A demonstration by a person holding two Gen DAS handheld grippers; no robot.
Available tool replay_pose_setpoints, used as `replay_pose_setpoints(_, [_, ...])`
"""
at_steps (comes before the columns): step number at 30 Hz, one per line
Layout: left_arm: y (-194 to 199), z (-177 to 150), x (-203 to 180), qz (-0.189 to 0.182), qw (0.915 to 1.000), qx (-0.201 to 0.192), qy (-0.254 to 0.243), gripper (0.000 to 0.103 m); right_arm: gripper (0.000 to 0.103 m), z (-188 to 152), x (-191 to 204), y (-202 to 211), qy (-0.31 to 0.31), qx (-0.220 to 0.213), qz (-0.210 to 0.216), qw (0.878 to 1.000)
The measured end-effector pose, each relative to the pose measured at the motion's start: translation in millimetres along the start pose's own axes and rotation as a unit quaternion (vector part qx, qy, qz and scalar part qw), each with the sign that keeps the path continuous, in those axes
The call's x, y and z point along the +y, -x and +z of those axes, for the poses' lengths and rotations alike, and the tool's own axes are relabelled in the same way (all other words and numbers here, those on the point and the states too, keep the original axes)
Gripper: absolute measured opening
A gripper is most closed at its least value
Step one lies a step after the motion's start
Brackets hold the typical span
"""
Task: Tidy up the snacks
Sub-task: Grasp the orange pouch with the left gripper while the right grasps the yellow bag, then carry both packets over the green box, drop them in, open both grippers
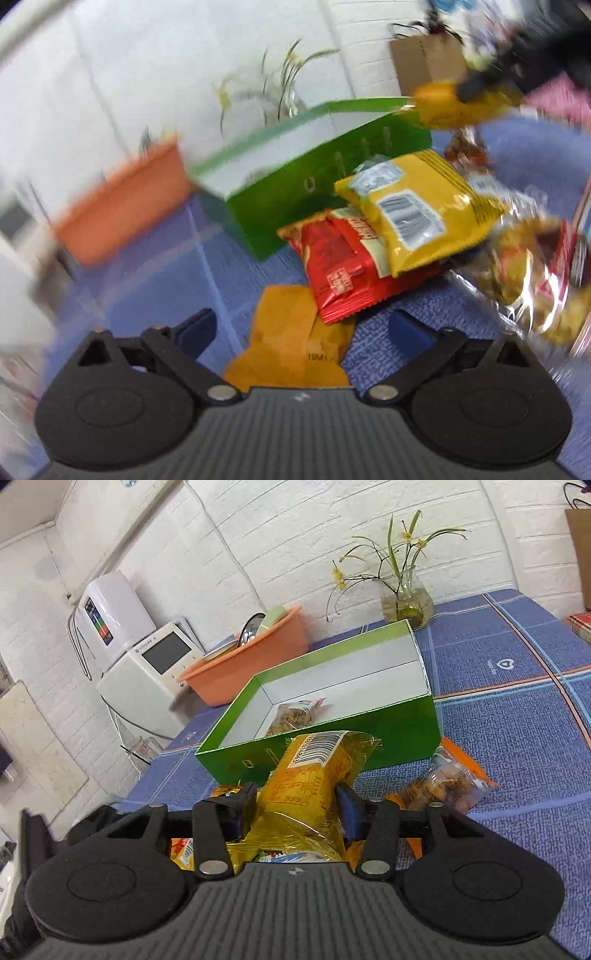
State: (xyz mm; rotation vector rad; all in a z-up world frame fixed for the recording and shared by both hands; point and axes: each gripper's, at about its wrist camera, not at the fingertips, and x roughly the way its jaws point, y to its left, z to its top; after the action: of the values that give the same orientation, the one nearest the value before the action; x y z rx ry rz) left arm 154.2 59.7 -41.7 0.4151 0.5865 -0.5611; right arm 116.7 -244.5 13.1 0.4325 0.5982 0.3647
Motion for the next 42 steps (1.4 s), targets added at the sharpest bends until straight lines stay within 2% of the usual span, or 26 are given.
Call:
replay_pose_setpoints(1, [-3, -1, 13, -0.026, 0.9986, 0.007, 0.045, 0.076, 0.080, -2, 0, 2, -0.003, 0.000, 0.003, 1.000])
replay_pose_setpoints(2, [-5, -2, 23, -0.037, 0.9961, 0.007, 0.079, 0.071, 0.080, -4, -1, 4, -0.003, 0.001, 0.005, 1.000])
replay_pose_setpoints(4, [-3, -6, 32, -0.056, 0.9918, 0.003, 0.115, 0.048, 0.080, -8, 1, 8, 0.000, 0.001, 0.007, 1.000])
replay_pose_setpoints(8, [20, -17, 31, -0.064, 0.9828, 0.013, 0.173, 0.046, 0.080, -17, 4, 12, -0.001, 0.000, 0.011, 1.000])
replay_pose_setpoints(12, [67, -44, 15, -0.024, 0.9697, 0.016, 0.243, 0.047, 0.080, -28, 10, 22, -0.003, -0.014, 0.018, 1.000])
replay_pose_setpoints(16, [113, -60, 9, 0.017, 0.9519, -0.018, 0.305, 0.045, 0.080, -39, 22, 33, -0.002, -0.023, 0.016, 1.000])
replay_pose_setpoints(21, [152, -41, 0, 0.081, 0.9373, -0.101, 0.323, 0.045, 0.080, -51, 44, 42, 0.007, -0.022, 0.046, 0.999])
replay_pose_setpoints(26, [152, 3, -9, 0.130, 0.9450, -0.156, 0.256, 0.045, 0.079, -45, 68, 37, 0.036, -0.026, 0.078, 0.996])
replay_pose_setpoints(29, [139, 30, -12, 0.135, 0.9470, -0.178, 0.230, 0.046, 0.079, -40, 75, 33, 0.047, -0.038, 0.087, 0.994])
replay_pose_setpoints(32, [121, 52, -10, 0.125, 0.9486, -0.189, 0.221, 0.046, 0.079, -33, 70, 32, 0.051, -0.053, 0.086, 0.994])
replay_pose_setpoints(35, [108, 73, -4, 0.115, 0.9500, -0.194, 0.216, 0.046, 0.079, -22, 52, 39, 0.047, -0.101, 0.055, 0.992])
replay_pose_setpoints(39, [81, 99, 3, 0.102, 0.9530, -0.190, 0.213, 0.046, 0.079, 0, 10, 53, 0.034, -0.190, -0.021, 0.981])
replay_pose_setpoints(42, [50, 128, 6, 0.104, 0.9555, -0.186, 0.203, 0.046, 0.079, 28, -10, 41, 0.027, -0.200, -0.044, 0.978])
